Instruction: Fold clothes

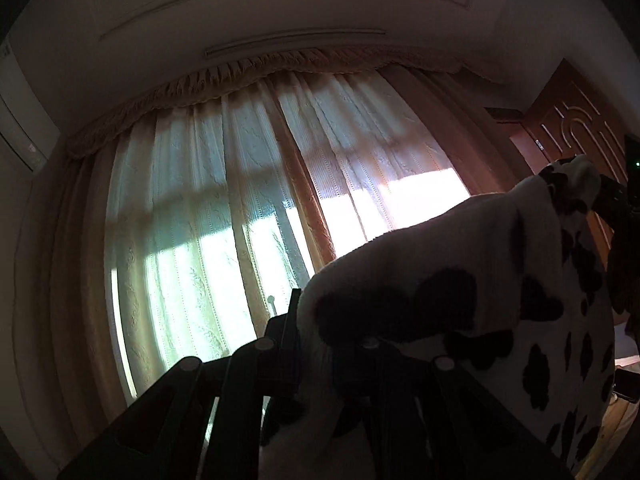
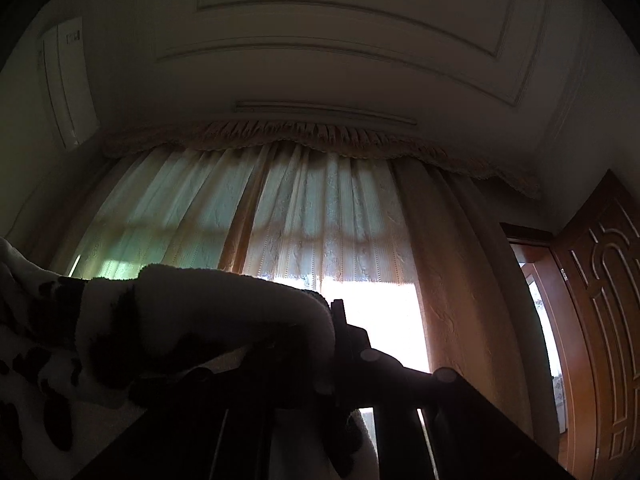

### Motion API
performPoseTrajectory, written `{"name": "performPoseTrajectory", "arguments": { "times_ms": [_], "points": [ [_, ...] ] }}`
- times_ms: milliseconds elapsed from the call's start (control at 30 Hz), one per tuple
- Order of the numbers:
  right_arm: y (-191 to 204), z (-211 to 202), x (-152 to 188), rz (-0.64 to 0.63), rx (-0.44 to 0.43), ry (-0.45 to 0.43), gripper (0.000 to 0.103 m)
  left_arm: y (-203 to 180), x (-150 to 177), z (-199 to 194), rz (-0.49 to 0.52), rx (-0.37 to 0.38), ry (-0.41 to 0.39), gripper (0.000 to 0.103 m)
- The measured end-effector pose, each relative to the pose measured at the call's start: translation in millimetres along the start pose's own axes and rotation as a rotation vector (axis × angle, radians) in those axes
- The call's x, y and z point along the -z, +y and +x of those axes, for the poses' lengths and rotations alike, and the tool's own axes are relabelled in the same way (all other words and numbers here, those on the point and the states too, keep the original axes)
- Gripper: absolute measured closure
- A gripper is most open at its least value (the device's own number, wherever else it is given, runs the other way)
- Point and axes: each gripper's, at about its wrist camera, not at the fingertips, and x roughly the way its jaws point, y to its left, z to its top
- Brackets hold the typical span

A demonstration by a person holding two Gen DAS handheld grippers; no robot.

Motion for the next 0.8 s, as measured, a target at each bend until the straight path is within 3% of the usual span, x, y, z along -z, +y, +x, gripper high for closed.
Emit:
{"name": "performPoseTrajectory", "arguments": {
  "times_ms": [167,300,433,500,567,667,800],
  "points": [
    [-2.5,5.5,-11.7,-0.051,0.050,-0.016,0.095,0.9,5.1,20.6,-0.009,0.082,0.094,0.086],
    [9.9,30.6,26.4,-0.119,0.040,0.103,0.095,-7.8,57.1,62.2,-0.011,0.105,0.259,0.086],
    [38.0,65.2,115.4,-0.208,0.009,0.302,0.095,-14.4,132.2,108.4,-0.029,0.130,0.462,0.086],
    [48.7,84.4,171.5,-0.188,-0.037,0.446,0.095,-14.1,178.0,135.8,-0.057,0.137,0.573,0.086],
    [60.8,102.6,229.3,-0.176,-0.077,0.588,0.095,-15.4,226.7,163.3,-0.071,0.135,0.683,0.086],
    [89.5,119.8,313.9,-0.264,-0.111,0.753,0.095,-21.4,302.8,201.4,-0.112,0.142,0.840,0.086],
    [115.2,134.2,424.4,-0.304,-0.201,1.024,0.094,-45.3,404.1,231.8,-0.151,0.158,1.045,0.085]
  ]
}}
